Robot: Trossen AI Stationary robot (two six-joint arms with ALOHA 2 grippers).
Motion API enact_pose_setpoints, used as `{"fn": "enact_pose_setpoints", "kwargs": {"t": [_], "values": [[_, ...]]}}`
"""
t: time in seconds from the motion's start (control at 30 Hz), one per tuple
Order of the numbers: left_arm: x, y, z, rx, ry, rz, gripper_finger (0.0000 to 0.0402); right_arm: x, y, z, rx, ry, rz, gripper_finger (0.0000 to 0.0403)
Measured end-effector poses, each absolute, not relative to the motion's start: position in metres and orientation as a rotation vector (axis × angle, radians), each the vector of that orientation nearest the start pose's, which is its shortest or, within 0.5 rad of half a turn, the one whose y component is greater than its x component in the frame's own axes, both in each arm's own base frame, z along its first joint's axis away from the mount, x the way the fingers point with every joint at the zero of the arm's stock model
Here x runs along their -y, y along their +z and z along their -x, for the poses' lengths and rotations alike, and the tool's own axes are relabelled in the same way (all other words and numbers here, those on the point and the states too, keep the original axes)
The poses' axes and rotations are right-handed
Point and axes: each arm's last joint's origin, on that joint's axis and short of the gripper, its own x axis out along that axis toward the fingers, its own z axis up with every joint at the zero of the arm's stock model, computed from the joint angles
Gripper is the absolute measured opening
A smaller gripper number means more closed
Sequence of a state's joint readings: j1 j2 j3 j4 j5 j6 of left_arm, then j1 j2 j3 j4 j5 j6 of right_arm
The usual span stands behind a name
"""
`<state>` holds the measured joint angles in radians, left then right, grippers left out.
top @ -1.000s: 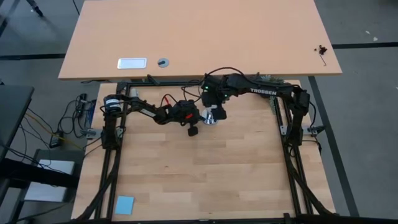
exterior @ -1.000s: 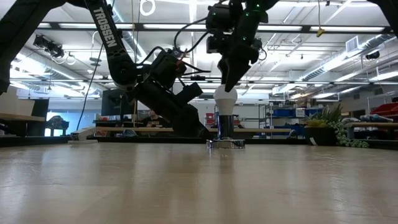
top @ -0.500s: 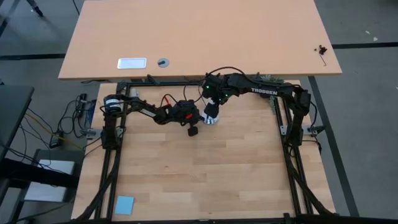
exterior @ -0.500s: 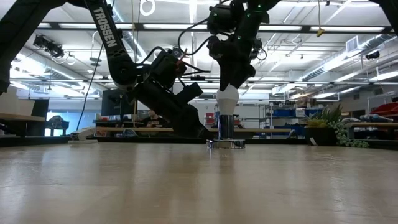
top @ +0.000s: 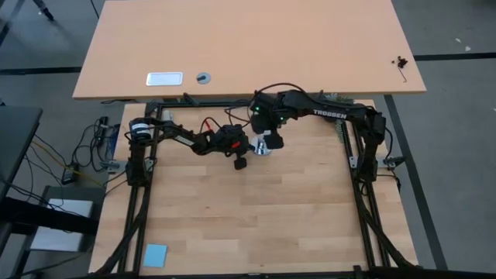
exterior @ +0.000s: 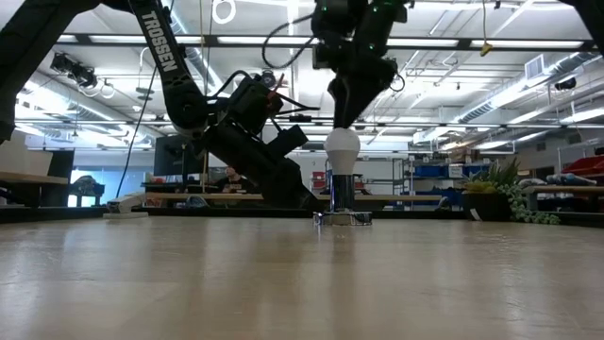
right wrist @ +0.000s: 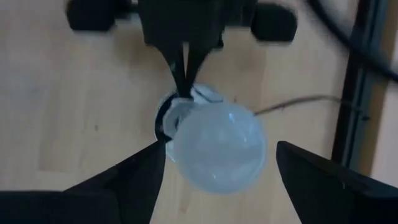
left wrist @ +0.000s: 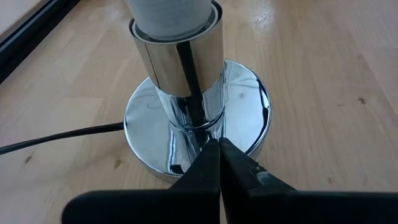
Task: Screw lightbulb
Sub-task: Insert the lightbulb into the lamp
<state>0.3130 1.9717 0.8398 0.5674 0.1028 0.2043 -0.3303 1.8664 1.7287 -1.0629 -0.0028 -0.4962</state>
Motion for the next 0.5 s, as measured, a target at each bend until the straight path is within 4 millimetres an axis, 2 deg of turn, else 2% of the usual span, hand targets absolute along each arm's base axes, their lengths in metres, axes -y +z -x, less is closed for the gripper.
{"fn": "enact_pose_setpoints", "kwargs": {"t": [0.2,0.3,0.4,0.5], "values": [[-0.109,0.099,-0.346,-0.571,0.147,-0.082,0.0000,0.126,0.275,-0.360,-1.254,0.012,0.239,0.0296],[-0.109,0.099,-0.346,-0.571,0.147,-0.082,0.0000,0.126,0.273,-0.361,-1.238,-0.017,0.218,0.0294],[-0.109,0.099,-0.346,-0.571,0.147,-0.081,0.0000,0.125,0.272,-0.362,-1.226,-0.088,0.133,0.0294],[-0.109,0.099,-0.346,-0.571,0.148,-0.081,0.0000,0.126,0.271,-0.361,-1.230,-0.251,-0.044,0.0294]]}}
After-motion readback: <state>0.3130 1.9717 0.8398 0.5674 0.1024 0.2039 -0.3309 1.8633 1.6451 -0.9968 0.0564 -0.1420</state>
